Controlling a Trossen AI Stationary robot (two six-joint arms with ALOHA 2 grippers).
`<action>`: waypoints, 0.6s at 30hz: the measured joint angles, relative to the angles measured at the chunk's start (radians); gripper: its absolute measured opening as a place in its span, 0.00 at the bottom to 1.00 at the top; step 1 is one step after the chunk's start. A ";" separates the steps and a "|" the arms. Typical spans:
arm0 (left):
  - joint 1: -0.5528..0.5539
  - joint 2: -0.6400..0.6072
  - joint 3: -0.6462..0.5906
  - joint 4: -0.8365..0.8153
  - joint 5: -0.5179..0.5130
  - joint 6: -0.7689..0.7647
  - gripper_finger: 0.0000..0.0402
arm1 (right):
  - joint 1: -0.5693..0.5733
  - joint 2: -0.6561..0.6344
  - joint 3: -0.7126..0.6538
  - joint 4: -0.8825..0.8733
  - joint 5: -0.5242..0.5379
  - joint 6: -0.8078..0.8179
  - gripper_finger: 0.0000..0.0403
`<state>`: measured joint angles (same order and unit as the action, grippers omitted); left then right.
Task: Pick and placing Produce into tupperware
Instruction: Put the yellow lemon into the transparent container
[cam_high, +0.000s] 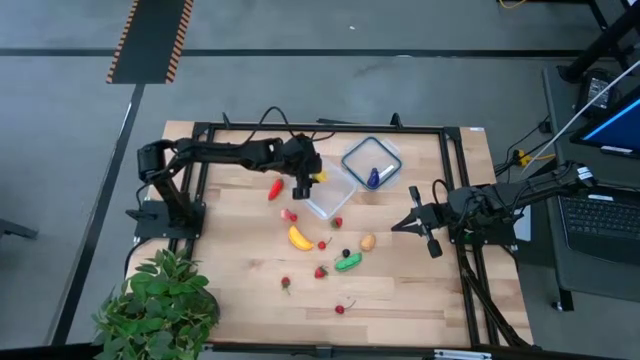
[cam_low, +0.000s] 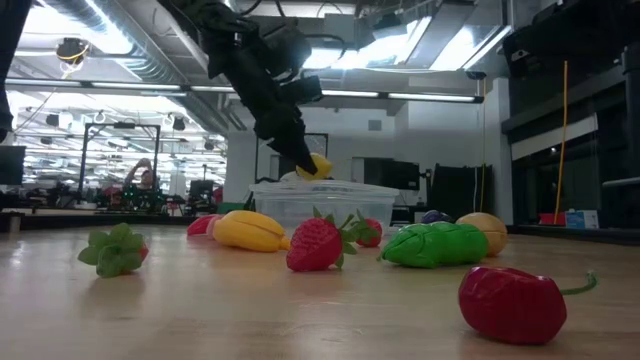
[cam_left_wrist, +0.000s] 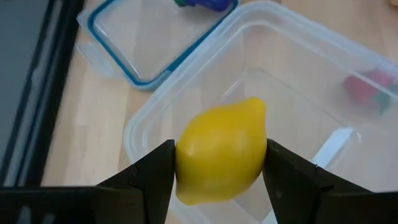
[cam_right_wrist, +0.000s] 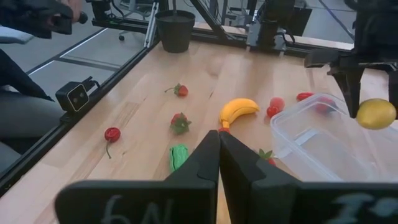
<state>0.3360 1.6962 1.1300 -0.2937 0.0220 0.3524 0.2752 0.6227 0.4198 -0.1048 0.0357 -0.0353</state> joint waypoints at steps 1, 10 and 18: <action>0.001 0.000 0.009 -0.010 0.011 0.001 0.50 | 0.000 0.000 0.000 0.003 0.000 0.000 0.04; -0.003 0.103 0.166 -0.148 0.019 0.045 0.50 | 0.000 0.000 0.000 0.005 0.061 -0.001 0.04; 0.004 0.263 0.354 -0.328 -0.031 0.077 0.50 | 0.000 0.000 0.000 0.004 0.061 0.001 0.04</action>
<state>0.3405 1.9593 1.4843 -0.6218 -0.0090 0.4297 0.2752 0.6224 0.4198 -0.1005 0.0971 -0.0341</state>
